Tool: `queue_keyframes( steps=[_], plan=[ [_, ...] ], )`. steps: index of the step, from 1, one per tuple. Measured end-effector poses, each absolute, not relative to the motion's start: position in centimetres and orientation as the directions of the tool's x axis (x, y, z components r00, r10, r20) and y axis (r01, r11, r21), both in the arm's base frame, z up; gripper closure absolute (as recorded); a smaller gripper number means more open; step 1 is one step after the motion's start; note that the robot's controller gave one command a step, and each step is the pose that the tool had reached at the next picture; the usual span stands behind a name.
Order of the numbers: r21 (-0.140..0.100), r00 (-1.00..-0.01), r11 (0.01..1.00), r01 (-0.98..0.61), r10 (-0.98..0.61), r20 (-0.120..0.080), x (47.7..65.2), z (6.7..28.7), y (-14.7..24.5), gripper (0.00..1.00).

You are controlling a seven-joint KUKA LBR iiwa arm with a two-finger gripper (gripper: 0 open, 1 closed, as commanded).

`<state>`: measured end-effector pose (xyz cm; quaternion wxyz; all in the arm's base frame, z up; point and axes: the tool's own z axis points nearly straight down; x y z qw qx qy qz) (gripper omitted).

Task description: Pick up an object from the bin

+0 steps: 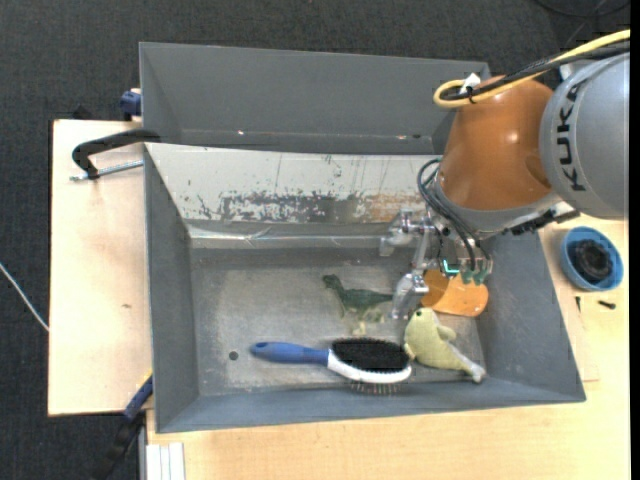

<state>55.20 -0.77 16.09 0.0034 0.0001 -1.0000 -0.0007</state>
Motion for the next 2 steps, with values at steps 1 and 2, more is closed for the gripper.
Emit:
queue_keyframes(
  steps=[1, 2],
  plan=[
    [0.002, -0.994, 0.994, 0.114, 0.114, -0.005, 56.9, 7.1, 3.4, 0.0],
    [0.001, -0.987, 0.987, 0.158, 0.158, -0.01, 57.5, 10.3, -0.6, 0.0]
  ],
)
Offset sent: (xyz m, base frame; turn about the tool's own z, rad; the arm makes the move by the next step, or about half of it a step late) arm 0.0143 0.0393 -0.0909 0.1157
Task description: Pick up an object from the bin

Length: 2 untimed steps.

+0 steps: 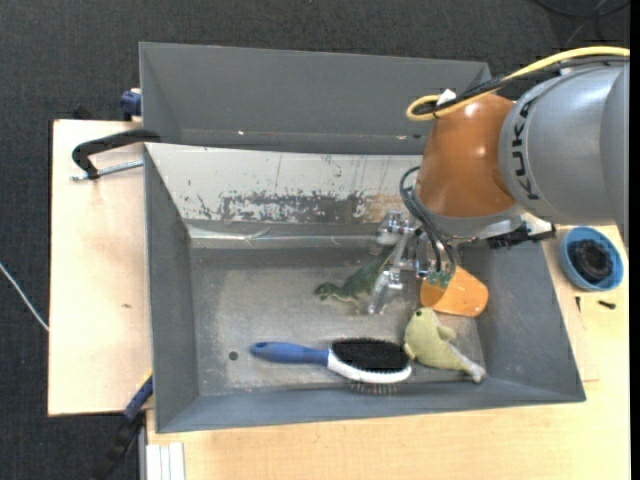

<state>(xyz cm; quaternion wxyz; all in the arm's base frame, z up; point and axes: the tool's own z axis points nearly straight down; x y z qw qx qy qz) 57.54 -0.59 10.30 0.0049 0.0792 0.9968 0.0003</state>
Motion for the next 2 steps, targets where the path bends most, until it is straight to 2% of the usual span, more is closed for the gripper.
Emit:
queue_keyframes(
  steps=[1, 2],
  plan=[
    [0.003, -0.919, 0.919, 0.393, 0.393, -0.001, 56.9, 10.1, 2.8, 0.0],
    [0.004, -0.896, 0.896, 0.444, 0.444, -0.002, 57.2, 7.2, 1.9, 0.0]
  ],
)
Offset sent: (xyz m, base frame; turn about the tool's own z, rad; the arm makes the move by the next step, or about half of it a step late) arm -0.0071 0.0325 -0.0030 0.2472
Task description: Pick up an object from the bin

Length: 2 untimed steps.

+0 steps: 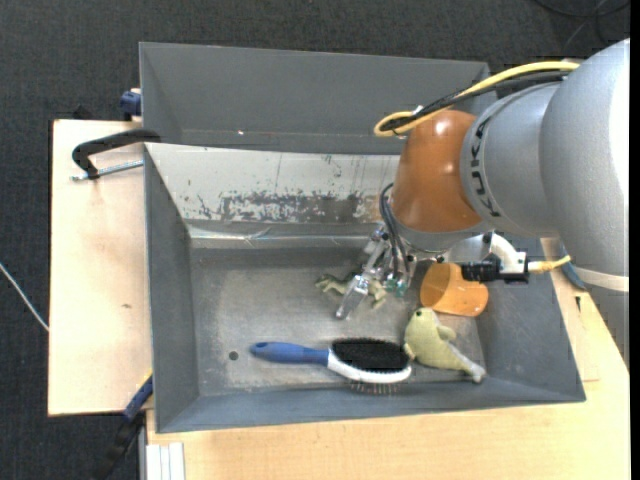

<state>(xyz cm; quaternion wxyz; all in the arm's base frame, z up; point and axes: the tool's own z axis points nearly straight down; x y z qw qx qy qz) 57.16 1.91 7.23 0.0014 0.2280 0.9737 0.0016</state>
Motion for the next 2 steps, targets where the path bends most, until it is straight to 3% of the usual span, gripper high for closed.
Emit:
queue_keyframes(
  steps=[1, 2],
  plan=[
    [0.003, -0.897, 0.897, 0.442, 0.442, -0.002, 57.26, 7.37, 2.03, 0.0],
    [0.004, -0.897, 0.897, 0.442, 0.442, -0.007, 57.42, 7.48, 1.97, 1.0]
  ],
)
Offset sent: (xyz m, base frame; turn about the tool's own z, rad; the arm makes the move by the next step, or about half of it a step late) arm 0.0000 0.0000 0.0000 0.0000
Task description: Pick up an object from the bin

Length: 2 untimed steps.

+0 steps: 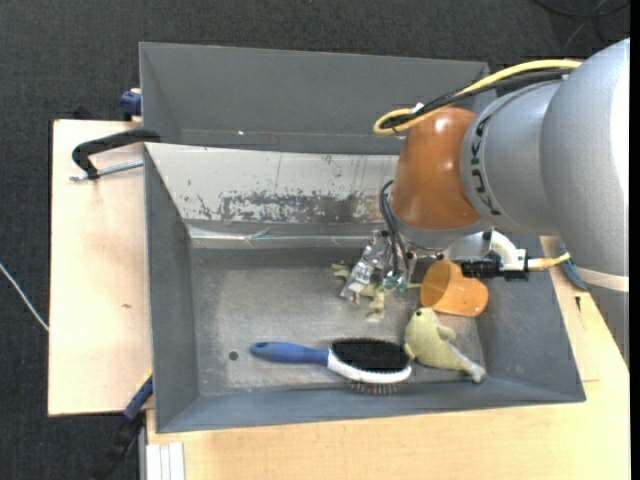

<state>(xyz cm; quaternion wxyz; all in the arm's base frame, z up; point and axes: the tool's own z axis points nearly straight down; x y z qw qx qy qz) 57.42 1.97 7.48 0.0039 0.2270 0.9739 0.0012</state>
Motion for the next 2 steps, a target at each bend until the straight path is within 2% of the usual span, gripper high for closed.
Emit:
queue_keyframes(
  steps=[1, 2],
  plan=[
    [0.006, -0.898, 0.898, 0.44, 0.44, -0.009, 57.7, 12.9, 2.1, 1.0],
    [0.007, -0.899, 0.899, 0.438, 0.438, -0.011, 57.9, 19.9, 2.1, 1.0]
  ],
)
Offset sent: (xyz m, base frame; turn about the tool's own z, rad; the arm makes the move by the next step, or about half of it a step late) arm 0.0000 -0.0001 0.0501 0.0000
